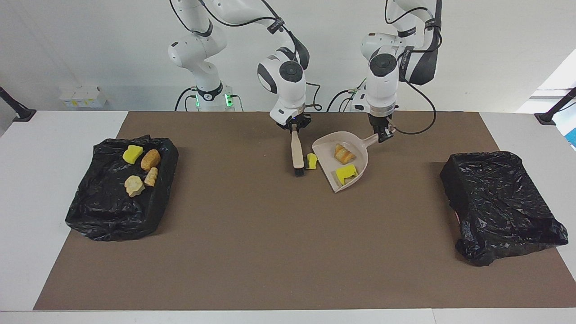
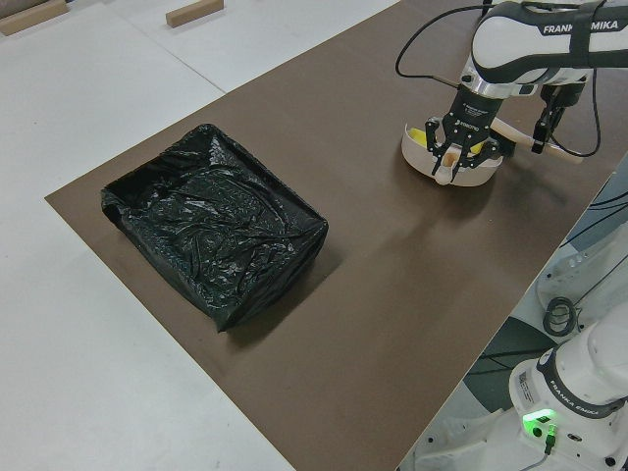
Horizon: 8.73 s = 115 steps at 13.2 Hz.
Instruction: Sweep and dump trash in bin
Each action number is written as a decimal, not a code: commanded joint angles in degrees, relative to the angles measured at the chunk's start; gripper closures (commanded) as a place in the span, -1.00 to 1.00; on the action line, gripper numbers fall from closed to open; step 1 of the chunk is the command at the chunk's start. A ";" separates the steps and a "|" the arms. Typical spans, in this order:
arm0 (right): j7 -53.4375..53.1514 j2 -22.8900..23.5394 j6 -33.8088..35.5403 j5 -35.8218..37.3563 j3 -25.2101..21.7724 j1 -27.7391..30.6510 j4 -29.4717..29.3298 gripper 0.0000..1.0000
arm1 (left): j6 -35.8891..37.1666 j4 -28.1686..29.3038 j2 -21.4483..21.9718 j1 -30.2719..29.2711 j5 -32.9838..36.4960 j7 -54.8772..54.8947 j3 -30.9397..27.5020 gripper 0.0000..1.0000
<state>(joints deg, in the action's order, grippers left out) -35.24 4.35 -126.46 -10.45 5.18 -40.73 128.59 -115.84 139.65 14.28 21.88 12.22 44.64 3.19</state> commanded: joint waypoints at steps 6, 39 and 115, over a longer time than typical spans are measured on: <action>3.33 -0.31 10.09 15.11 -0.08 4.43 -0.53 1.00 | -2.02 2.03 0.14 -0.61 0.26 0.45 0.33 1.00; 0.23 -1.53 23.25 3.69 -0.08 3.62 -16.51 -1.00 | 4.39 -50.93 -24.19 -44.97 1.31 49.32 0.15 1.00; 36.03 -6.72 36.72 9.75 -7.55 39.68 -35.34 -1.00 | 1.14 -54.83 -43.90 11.26 -12.05 -78.75 1.03 -0.03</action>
<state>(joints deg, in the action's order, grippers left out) 1.64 -1.19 -89.52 0.30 -2.55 -1.23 91.92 -114.18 85.16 -29.77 32.47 1.10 -35.65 4.95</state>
